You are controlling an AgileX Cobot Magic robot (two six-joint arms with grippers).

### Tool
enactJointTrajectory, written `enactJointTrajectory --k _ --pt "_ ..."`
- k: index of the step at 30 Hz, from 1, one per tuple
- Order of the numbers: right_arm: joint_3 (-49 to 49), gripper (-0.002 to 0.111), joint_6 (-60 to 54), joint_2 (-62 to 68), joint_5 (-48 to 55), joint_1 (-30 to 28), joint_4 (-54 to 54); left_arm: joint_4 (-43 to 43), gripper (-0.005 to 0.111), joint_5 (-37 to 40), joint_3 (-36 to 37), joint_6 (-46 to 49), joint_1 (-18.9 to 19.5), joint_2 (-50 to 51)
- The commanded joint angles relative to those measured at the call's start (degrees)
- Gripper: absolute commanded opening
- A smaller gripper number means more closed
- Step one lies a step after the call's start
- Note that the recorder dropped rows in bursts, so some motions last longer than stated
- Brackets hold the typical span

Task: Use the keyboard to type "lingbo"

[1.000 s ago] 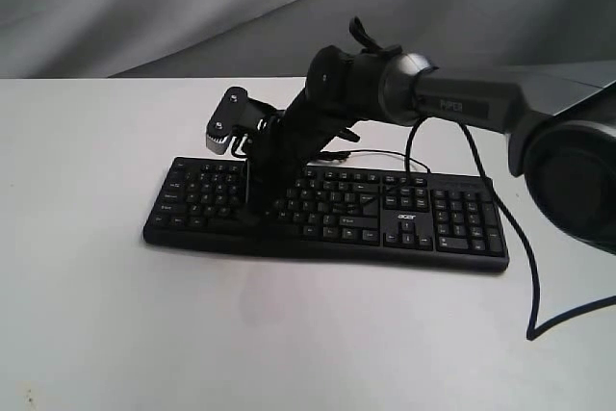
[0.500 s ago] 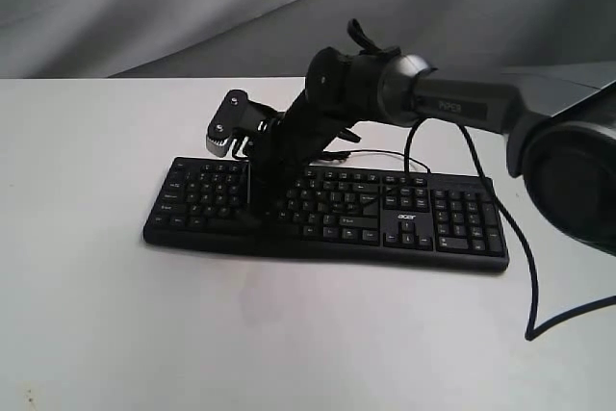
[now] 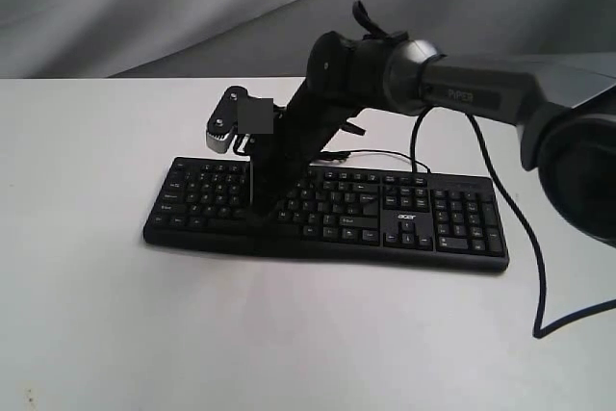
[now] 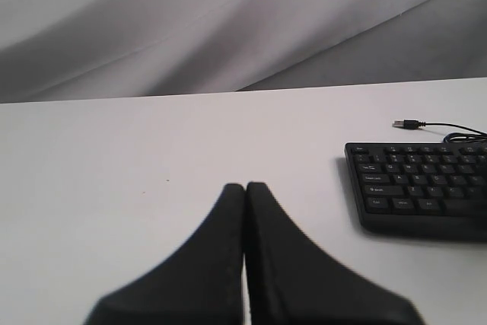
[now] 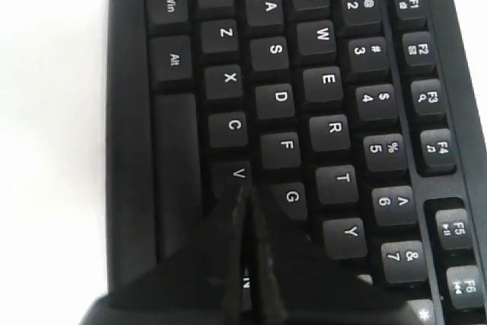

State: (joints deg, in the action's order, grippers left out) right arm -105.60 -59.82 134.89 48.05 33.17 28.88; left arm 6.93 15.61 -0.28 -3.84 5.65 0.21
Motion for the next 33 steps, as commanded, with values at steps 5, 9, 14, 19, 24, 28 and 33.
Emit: enactJointTrajectory --k 5,9,14,19,24,28,33 --pt "-0.1 0.0 0.2 0.3 0.5 0.0 0.0 -0.2 0.0 -0.4 0.3 -0.1 0.1 -0.2" --pt "-0.1 0.0 0.0 0.3 0.4 0.0 0.0 -0.2 0.0 -0.4 0.3 -0.1 0.1 -0.2" --pt "-0.1 0.0 -0.2 0.4 0.4 0.0 0.0 -0.2 0.0 -0.4 0.3 -0.1 0.1 -0.2" --pt "-0.1 0.0 -0.5 0.6 0.2 0.0 0.0 -0.2 0.0 -0.4 0.3 -0.1 0.1 -0.2" --pt "-0.1 0.0 -1.0 1.3 0.0 0.0 0.4 -0.2 0.0 -0.4 0.3 -0.1 0.1 -0.2" --pt "-0.1 0.0 -1.1 1.3 0.0 0.0 0.4 -0.2 0.0 -0.4 0.3 -0.1 0.1 -0.2" --pt "-0.1 0.0 -1.1 1.3 0.0 0.0 0.4 -0.2 0.0 -0.4 0.3 -0.1 0.1 -0.2"
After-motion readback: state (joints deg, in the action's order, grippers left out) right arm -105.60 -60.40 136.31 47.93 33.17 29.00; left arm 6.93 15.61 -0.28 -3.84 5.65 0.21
